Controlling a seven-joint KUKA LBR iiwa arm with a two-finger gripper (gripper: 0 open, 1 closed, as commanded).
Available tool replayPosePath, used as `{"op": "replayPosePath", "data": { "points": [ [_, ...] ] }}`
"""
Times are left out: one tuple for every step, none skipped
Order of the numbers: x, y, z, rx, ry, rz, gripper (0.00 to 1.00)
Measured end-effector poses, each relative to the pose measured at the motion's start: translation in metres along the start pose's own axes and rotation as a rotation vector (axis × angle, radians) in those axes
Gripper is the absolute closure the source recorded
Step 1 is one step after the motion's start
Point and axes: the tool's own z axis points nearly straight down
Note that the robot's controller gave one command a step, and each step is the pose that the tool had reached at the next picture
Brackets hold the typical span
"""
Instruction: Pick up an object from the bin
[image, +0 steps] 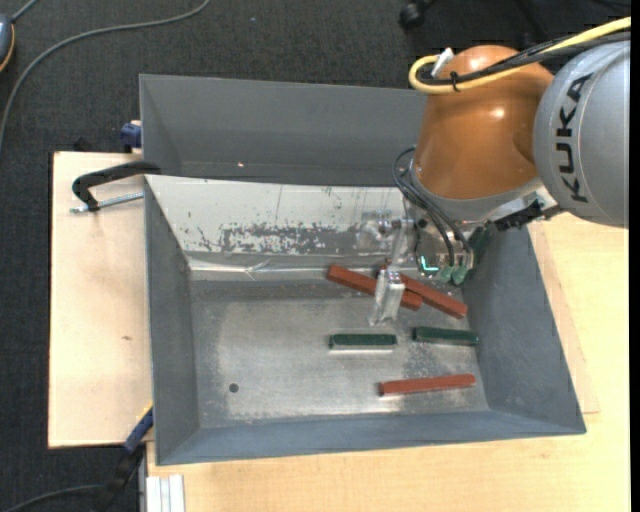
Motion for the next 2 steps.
{"op": "replayPosePath", "data": {
  "points": [
    [0.0163, -0.0614, 0.1688, 0.0, 0.002, 0.093, 0.0],
    [0.0137, -0.0599, 0.1643, -0.001, -0.007, 0.091, 1.0]
  ]
}}
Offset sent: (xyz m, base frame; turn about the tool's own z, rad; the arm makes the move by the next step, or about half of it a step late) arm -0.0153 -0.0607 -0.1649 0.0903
